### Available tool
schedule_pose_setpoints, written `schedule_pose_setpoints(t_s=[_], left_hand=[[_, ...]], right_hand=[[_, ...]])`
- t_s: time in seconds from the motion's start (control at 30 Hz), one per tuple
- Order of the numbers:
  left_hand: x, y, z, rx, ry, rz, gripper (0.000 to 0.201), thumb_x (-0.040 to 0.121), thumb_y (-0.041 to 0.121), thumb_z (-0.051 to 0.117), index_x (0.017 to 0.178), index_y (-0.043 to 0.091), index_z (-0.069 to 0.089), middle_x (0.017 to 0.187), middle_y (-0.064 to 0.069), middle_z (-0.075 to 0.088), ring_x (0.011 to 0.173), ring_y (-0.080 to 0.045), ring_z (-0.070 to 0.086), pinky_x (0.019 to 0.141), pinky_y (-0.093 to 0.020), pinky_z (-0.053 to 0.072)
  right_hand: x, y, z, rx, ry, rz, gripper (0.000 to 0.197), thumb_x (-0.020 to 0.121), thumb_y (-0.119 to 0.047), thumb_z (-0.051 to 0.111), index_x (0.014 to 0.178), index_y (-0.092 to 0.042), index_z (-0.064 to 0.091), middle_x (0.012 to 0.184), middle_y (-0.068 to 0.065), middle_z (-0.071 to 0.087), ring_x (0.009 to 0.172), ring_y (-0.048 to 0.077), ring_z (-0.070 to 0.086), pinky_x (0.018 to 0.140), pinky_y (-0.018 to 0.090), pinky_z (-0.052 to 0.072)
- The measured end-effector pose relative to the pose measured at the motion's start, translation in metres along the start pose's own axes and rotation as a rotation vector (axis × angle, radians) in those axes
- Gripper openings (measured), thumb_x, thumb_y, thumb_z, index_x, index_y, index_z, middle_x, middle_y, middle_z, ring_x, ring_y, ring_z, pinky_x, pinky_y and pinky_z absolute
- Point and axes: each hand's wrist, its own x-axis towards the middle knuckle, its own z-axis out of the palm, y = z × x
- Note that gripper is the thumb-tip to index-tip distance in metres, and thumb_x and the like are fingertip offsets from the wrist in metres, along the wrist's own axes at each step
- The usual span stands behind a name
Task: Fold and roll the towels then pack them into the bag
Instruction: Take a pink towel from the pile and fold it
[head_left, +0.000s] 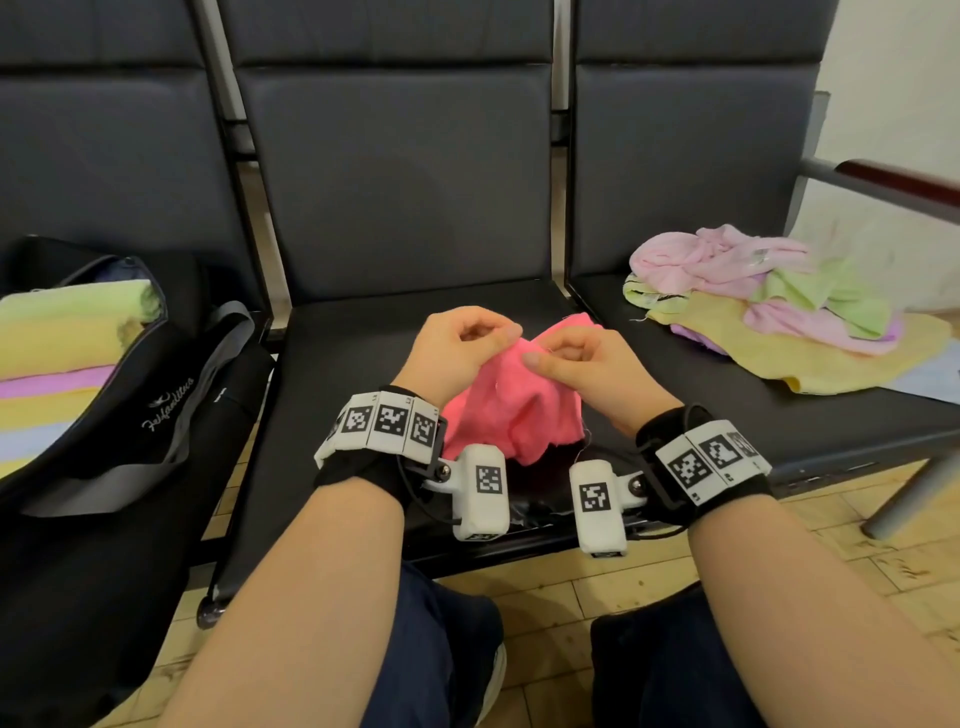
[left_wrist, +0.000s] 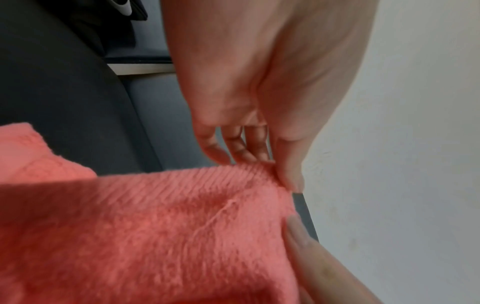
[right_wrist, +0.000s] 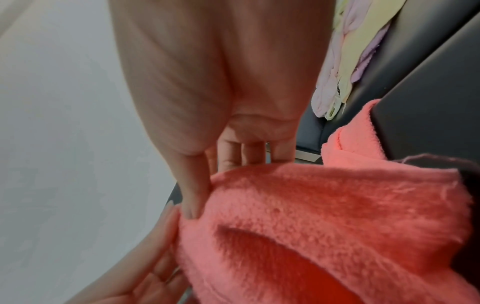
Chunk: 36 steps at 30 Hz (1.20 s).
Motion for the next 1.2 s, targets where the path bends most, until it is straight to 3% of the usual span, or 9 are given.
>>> schedule_pose_setpoints(t_s=[0.17, 0.27, 0.37, 0.63, 0.8, 0.9, 1.0, 1.1, 1.2], left_hand=[[0.005, 0.000, -0.013, 0.067, 0.279, 0.064, 0.010, 0.086, 0.013, 0.068, 0.079, 0.020, 0.070, 0.075, 0.011, 0.065, 0.069, 0.000, 0.058, 0.072, -0.016, 0.045], [0.003, 0.001, -0.018, 0.078, 0.407, 0.083, 0.010, 0.089, 0.013, 0.064, 0.079, 0.017, 0.067, 0.065, 0.003, 0.061, 0.047, -0.006, 0.055, 0.061, -0.019, 0.046], [0.004, -0.001, -0.025, 0.002, 0.553, 0.110, 0.017, 0.091, 0.012, 0.060, 0.077, 0.022, 0.061, 0.079, -0.019, 0.063, 0.044, -0.010, 0.060, 0.051, -0.022, 0.047], [0.002, 0.003, -0.040, -0.068, 0.726, 0.274, 0.020, 0.095, 0.012, 0.055, 0.081, 0.026, 0.055, 0.100, -0.024, 0.060, 0.068, -0.006, 0.066, 0.075, -0.024, 0.054], [0.004, 0.001, -0.043, -0.016, 0.843, 0.290, 0.010, 0.095, 0.015, 0.054, 0.086, 0.017, 0.056, 0.099, -0.004, 0.056, 0.070, -0.004, 0.066, 0.080, -0.026, 0.054], [0.007, -0.005, -0.046, -0.002, 0.892, 0.247, 0.009, 0.094, 0.016, 0.055, 0.085, 0.018, 0.057, 0.095, 0.004, 0.053, 0.072, -0.009, 0.066, 0.080, -0.030, 0.054], [0.010, -0.009, -0.042, 0.003, 0.676, 0.159, 0.015, 0.090, 0.015, 0.060, 0.080, 0.026, 0.059, 0.086, -0.006, 0.062, 0.071, -0.017, 0.067, 0.076, -0.037, 0.056], [0.006, -0.001, -0.023, -0.099, 0.281, 0.089, 0.012, 0.088, 0.001, 0.062, 0.094, 0.011, 0.061, 0.069, -0.005, 0.061, 0.057, -0.009, 0.065, 0.064, -0.026, 0.055], [-0.001, 0.004, -0.012, 0.001, 0.006, 0.015, 0.023, 0.086, 0.006, 0.067, 0.108, 0.006, 0.062, 0.074, -0.001, 0.062, 0.059, -0.004, 0.065, 0.068, -0.018, 0.054]], right_hand=[[0.006, 0.009, -0.008, -0.181, 0.039, -0.004, 0.012, 0.082, -0.009, 0.073, 0.092, -0.003, 0.071, 0.068, -0.008, 0.064, 0.059, -0.009, 0.058, 0.061, 0.005, 0.043], [0.010, 0.016, -0.013, -0.302, 0.016, 0.005, 0.008, 0.082, -0.010, 0.074, 0.090, -0.009, 0.072, 0.073, -0.003, 0.065, 0.061, -0.003, 0.057, 0.065, 0.010, 0.045], [0.012, 0.027, -0.019, -0.391, -0.073, 0.066, 0.011, 0.082, -0.013, 0.075, 0.092, -0.010, 0.071, 0.079, 0.004, 0.065, 0.069, 0.008, 0.056, 0.073, 0.024, 0.047], [0.018, 0.054, -0.032, -0.633, 0.041, 0.123, 0.011, 0.088, -0.011, 0.065, 0.094, -0.006, 0.073, 0.095, 0.009, 0.071, 0.093, 0.022, 0.064, 0.090, 0.034, 0.048], [0.020, 0.054, -0.034, -0.673, 0.269, 0.129, 0.019, 0.096, -0.021, 0.055, 0.089, -0.006, 0.064, 0.089, 0.011, 0.066, 0.089, 0.028, 0.059, 0.073, 0.028, 0.037], [0.020, 0.037, -0.025, -0.571, 0.320, 0.065, 0.018, 0.098, -0.019, 0.048, 0.080, -0.021, 0.051, 0.078, 0.003, 0.058, 0.082, 0.023, 0.054, 0.069, 0.026, 0.031], [0.020, 0.010, -0.009, -0.448, 0.198, -0.105, 0.010, 0.094, -0.014, 0.054, 0.090, -0.017, 0.062, 0.084, 0.006, 0.062, 0.082, 0.015, 0.055, 0.070, 0.024, 0.037], [0.018, -0.003, 0.006, -0.311, 0.129, -0.215, 0.004, 0.089, -0.009, 0.064, 0.087, -0.013, 0.064, 0.080, 0.012, 0.063, 0.074, 0.014, 0.053, 0.068, 0.021, 0.042], [0.019, -0.001, 0.009, -0.216, 0.151, -0.207, 0.017, 0.086, -0.009, 0.069, 0.077, -0.021, 0.061, 0.075, 0.003, 0.061, 0.070, 0.010, 0.053, 0.070, 0.027, 0.045]])
